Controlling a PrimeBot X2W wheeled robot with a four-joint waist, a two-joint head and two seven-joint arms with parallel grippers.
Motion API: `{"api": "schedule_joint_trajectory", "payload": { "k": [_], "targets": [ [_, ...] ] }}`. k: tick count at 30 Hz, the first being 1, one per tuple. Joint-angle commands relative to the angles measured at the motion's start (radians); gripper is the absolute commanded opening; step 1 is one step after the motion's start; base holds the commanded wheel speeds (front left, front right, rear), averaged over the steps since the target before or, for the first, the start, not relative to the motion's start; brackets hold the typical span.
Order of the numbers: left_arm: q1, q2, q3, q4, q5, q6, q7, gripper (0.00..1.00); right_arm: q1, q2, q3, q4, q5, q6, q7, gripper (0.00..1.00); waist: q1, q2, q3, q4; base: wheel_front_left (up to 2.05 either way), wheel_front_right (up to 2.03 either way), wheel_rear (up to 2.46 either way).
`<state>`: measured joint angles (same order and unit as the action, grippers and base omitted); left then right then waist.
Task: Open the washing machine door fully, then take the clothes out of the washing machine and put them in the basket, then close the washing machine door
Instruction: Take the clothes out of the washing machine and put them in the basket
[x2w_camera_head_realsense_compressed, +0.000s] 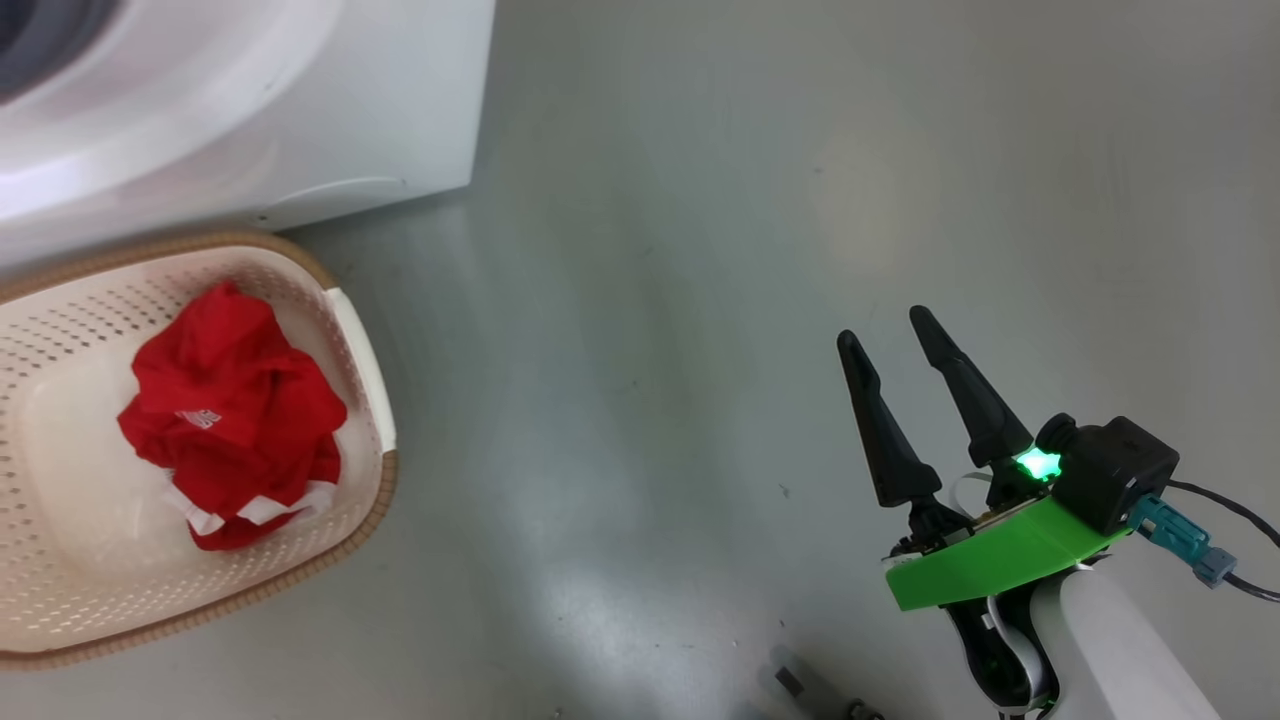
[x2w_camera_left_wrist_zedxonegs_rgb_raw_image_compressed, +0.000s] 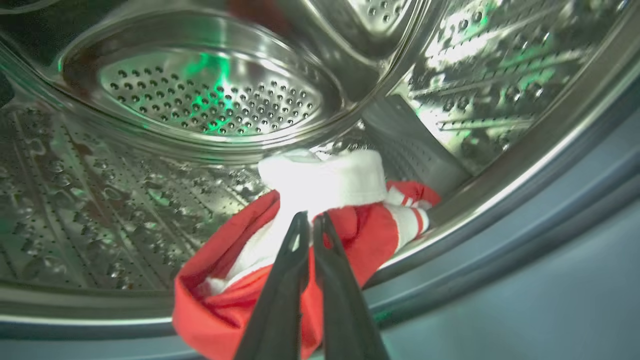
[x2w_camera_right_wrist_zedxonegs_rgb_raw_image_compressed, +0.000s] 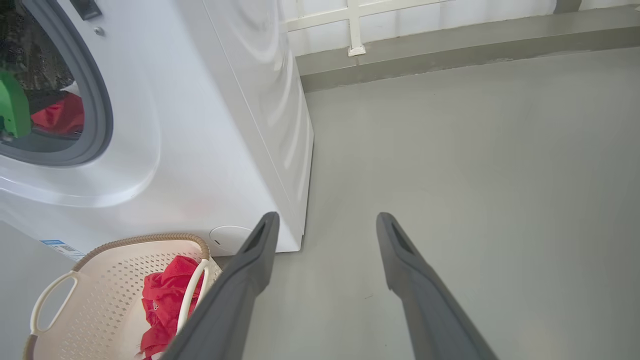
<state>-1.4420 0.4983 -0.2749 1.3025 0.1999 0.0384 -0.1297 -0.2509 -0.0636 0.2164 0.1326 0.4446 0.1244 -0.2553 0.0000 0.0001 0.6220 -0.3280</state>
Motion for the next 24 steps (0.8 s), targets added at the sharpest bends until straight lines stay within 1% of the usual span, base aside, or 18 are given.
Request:
{"api": "schedule_joint_trajectory", "payload": {
  "k": [1,4,6,7,8,9,10,11,15,17,19,24],
  "targets": [
    [-0.007,0.025,0.032,-0.017,-0.037,0.019,-0.035,0.00,0.003,-0.011,0.015,-0.019,0.007,0.006,-0.006,1.00,0.0000,-0.0001,-0.019,0.016,0.00,0.00,0.00],
    [0.013,-0.015,0.091,-0.019,-0.112,0.027,-0.085,0.00,0.003,-0.018,0.008,-0.016,0.006,0.006,-0.006,1.00,0.0000,-0.0001,-0.043,0.036,0.00,0.00,0.00],
    [0.039,-0.043,0.149,-0.029,-0.183,0.022,-0.112,0.00,0.003,-0.022,0.004,-0.014,0.003,0.006,-0.006,1.00,0.0000,-0.0001,-0.063,0.049,0.00,0.00,0.00],
    [0.073,-0.070,0.191,-0.053,-0.237,0.013,-0.126,0.00,0.005,-0.027,-0.002,-0.013,0.001,0.006,-0.006,1.00,0.0000,-0.0001,-0.084,0.064,0.00,0.00,0.00],
    [0.090,-0.083,0.221,-0.067,-0.273,0.004,-0.129,0.00,0.006,-0.030,-0.004,-0.013,0.000,0.006,-0.006,1.00,0.0000,-0.0001,-0.095,0.070,0.00,0.00,0.00],
    [0.090,-0.083,0.221,-0.067,-0.273,0.004,-0.129,0.00,0.006,-0.030,-0.004,-0.013,0.000,0.006,-0.006,1.00,0.0000,-0.0001,-0.095,0.070,0.00,0.00,0.00],
    [0.131,-0.102,0.270,-0.130,-0.329,-0.014,-0.131,0.00,0.010,-0.035,-0.008,-0.011,-0.001,0.006,-0.006,1.00,0.0000,-0.0001,-0.116,0.082,0.00,0.00,0.00],
    [0.131,-0.102,0.270,-0.130,-0.329,-0.014,-0.131,0.00,0.010,-0.035,-0.008,-0.011,-0.001,0.006,-0.006,1.00,0.0000,-0.0001,-0.116,0.082,0.00,0.00,0.00],
    [0.254,-0.131,0.337,-0.279,-0.394,-0.048,-0.132,0.00,0.018,-0.043,-0.015,-0.006,-0.002,0.006,-0.006,1.00,0.0000,-0.0001,-0.161,0.098,0.00,0.00,0.00],
    [0.310,-0.155,0.382,-0.335,-0.435,-0.069,-0.132,0.00,0.027,-0.049,-0.021,-0.003,-0.001,0.006,-0.006,1.00,0.0000,-0.0001,-0.181,0.108,0.00,0.00,0.00],
    [0.356,-0.169,0.403,-0.389,-0.444,-0.083,-0.132,0.00,0.034,-0.055,-0.028,-0.001,-0.001,0.006,-0.006,1.00,0.0000,-0.0001,-0.194,0.117,0.00,0.00,0.00],
    [0.447,-0.226,0.474,-0.526,-0.474,-0.111,-0.132,0.00,0.046,-0.073,-0.055,-0.006,-0.003,0.006,-0.006,1.00,0.0000,-0.0001,-0.212,0.143,0.00,0.00,0.00]
  ]
}}
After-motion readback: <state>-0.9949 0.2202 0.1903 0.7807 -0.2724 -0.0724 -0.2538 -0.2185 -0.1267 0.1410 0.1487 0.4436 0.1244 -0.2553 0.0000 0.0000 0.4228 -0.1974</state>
